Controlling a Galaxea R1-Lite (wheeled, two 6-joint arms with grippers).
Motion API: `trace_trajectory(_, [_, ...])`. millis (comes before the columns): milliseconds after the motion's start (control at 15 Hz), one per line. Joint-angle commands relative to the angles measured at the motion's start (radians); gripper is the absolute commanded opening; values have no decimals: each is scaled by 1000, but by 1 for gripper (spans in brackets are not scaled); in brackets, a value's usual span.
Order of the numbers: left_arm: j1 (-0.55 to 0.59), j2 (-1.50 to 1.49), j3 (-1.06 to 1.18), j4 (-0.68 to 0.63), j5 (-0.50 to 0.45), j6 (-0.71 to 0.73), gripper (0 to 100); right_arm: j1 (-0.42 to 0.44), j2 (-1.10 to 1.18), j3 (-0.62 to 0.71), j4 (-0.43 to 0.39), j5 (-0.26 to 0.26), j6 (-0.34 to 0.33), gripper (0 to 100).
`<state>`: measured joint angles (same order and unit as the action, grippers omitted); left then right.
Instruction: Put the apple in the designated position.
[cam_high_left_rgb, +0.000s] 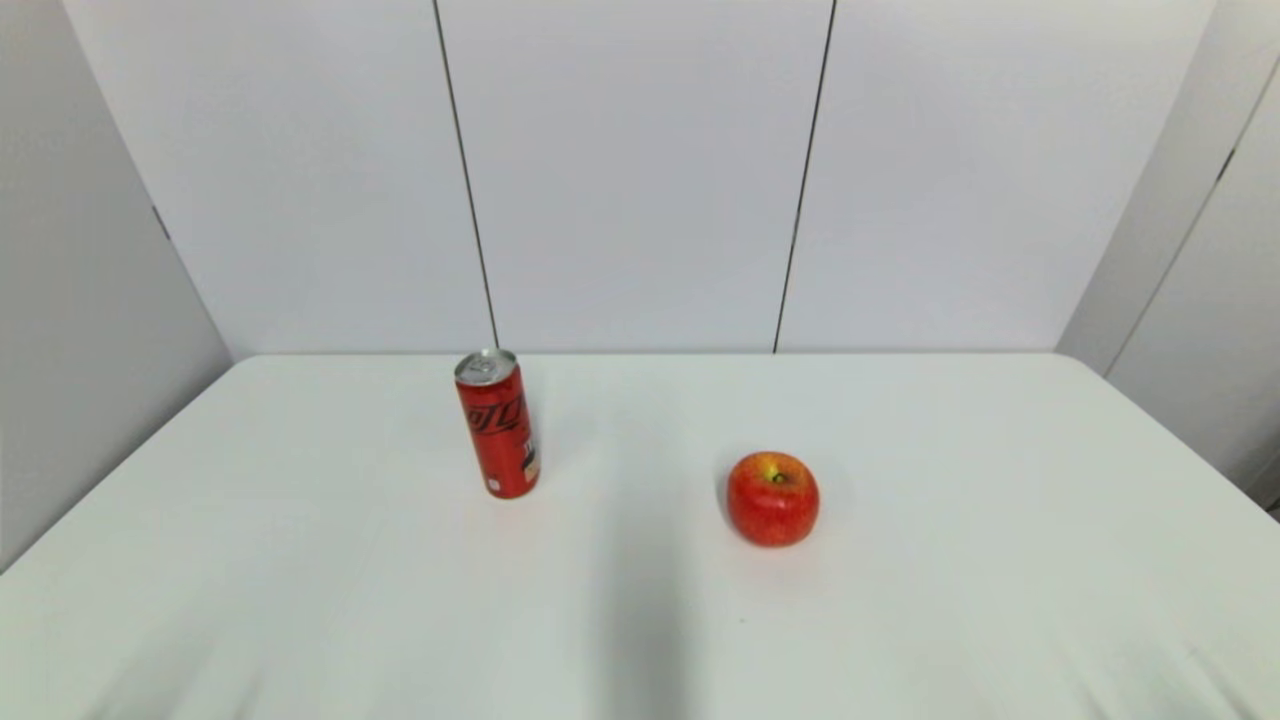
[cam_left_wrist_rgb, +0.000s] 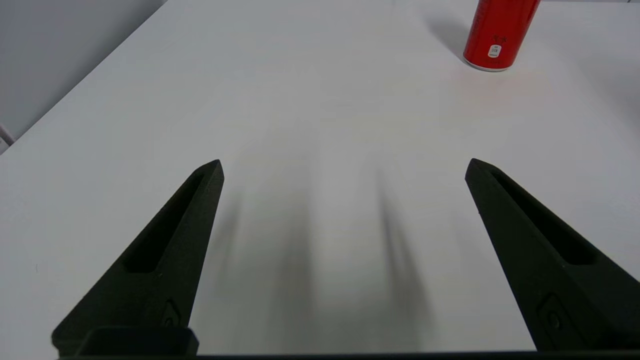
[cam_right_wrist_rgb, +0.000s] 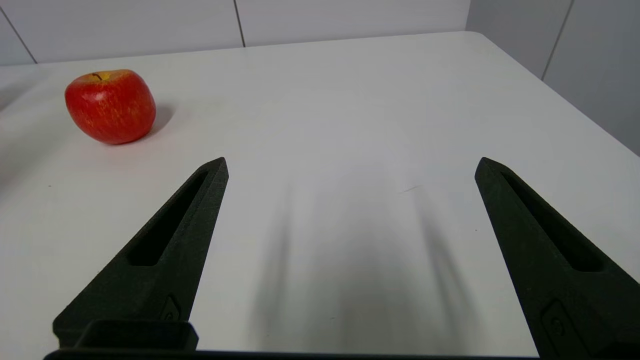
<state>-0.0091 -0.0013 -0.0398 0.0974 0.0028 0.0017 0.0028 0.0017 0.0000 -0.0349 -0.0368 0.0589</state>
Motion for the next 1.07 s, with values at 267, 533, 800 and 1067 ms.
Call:
trace_trajectory(267, [1,1,5,-21,-1,-11,100,0,1,11,0,0,-1,100])
trace_trajectory(533, [-8,241,-193,-113,-76,31,100,0,1,11,0,0,2,100])
trace_trajectory(800, [-86,569,-407,-130,-438,231,100,0,1,12,0,0,-1,100])
trace_trajectory(1067, [-127,833,-476,-128,-738,551,100,0,1,11,0,0,-1,100])
